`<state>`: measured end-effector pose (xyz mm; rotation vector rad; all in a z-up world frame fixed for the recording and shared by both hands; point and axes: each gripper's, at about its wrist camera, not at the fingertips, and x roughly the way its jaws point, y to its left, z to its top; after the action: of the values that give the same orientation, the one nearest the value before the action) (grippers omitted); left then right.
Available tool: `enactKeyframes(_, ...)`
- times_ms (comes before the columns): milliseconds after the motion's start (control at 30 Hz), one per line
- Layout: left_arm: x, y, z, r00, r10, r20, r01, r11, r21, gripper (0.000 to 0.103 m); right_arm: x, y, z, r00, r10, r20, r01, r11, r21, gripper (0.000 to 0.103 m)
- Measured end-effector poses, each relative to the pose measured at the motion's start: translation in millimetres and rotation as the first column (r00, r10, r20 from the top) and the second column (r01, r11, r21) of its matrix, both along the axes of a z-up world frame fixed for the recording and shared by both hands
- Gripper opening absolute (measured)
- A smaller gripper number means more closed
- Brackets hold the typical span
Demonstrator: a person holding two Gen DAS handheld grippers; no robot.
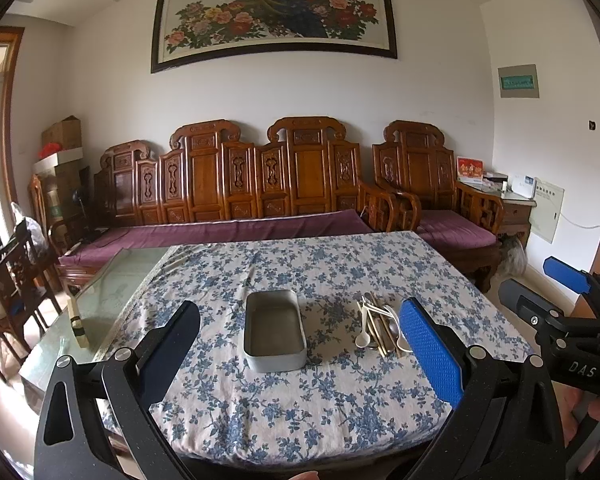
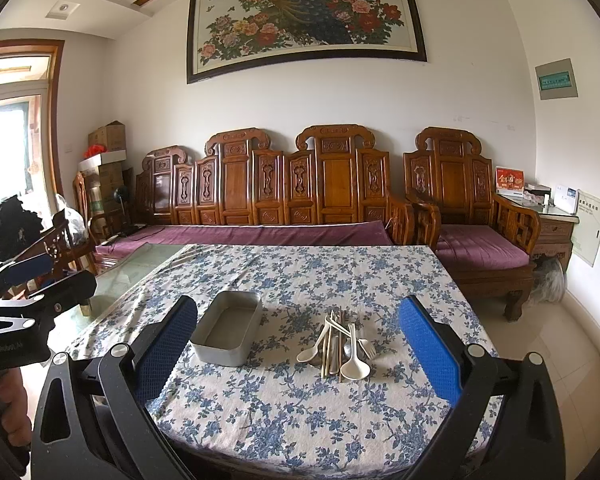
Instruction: Organize utensils
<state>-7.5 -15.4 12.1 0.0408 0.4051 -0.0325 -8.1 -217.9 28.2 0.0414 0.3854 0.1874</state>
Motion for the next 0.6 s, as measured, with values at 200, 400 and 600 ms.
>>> enactKeyframes(200, 5, 1, -6, 1.000, -0.004, -0.016, 0.004, 1.000, 0.005, 0.097, 7, 3, 1, 1.000, -0.003, -0.013, 0.003, 1.000, 0.001, 0.101)
enactKeyframes(400, 25, 8, -24, 0.998, -0.005, -0.062, 0.005, 1.000, -0.001, 0.097, 19, 2, -21, 0.999, -0.001, -0.044, 0.002, 1.000, 0.002, 0.101)
enactKeyframes(600, 59, 1, -59, 0.991, -0.008, -0.130, 0.012, 0.999, 0.030, 0.097, 49, -13, -44, 0.995, 0.040, -0.087, -0.040, 0.999, 0.001, 0.096)
